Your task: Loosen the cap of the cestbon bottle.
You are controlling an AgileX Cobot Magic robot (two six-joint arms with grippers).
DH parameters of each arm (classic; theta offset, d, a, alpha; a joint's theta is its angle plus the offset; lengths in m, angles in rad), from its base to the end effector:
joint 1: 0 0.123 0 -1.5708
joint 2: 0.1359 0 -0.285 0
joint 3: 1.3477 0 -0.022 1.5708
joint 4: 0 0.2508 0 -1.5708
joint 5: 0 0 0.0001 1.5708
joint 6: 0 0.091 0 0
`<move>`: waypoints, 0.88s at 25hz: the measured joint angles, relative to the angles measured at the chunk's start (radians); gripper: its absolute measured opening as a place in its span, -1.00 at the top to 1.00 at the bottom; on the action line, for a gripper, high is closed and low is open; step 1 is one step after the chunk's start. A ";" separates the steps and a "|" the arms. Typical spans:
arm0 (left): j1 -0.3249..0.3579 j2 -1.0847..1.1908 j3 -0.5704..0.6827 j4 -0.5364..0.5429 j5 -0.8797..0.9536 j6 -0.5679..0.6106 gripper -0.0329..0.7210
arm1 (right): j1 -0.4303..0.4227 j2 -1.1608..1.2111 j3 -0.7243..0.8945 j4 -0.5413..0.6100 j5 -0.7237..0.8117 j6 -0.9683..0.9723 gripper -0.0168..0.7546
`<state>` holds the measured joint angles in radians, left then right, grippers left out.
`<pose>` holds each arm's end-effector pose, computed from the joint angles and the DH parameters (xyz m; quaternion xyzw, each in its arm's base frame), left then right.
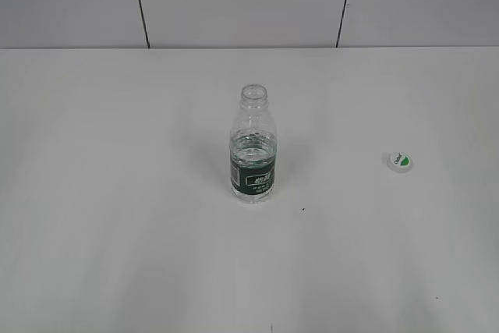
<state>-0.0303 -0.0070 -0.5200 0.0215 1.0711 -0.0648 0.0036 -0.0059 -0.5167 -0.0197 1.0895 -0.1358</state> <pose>-0.0087 0.0020 0.2819 -0.0153 0.8487 -0.0144 0.5285 -0.0089 -0.0016 0.2795 -0.0589 0.8528 -0.0441 0.5171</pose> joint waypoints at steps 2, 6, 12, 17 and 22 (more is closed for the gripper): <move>0.000 0.000 0.000 -0.001 0.000 0.000 -0.05 | 0.000 0.000 0.000 0.000 0.000 0.000 -0.26; 0.000 0.000 0.000 0.007 0.000 0.000 -0.03 | 0.000 0.000 0.000 0.000 0.000 0.000 -0.26; 0.000 0.000 0.000 0.010 0.000 0.000 -0.02 | 0.000 0.000 0.000 0.001 0.000 0.000 -0.26; 0.000 0.000 0.000 0.012 0.000 0.000 -0.02 | 0.000 0.000 0.000 0.001 0.000 0.000 -0.26; 0.000 0.000 0.000 0.012 0.000 0.000 -0.01 | 0.000 0.000 0.000 0.001 0.000 0.000 -0.26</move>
<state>-0.0301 -0.0070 -0.5200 0.0334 1.0711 -0.0648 0.0036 -0.0059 -0.5167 -0.0189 1.0895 -0.1358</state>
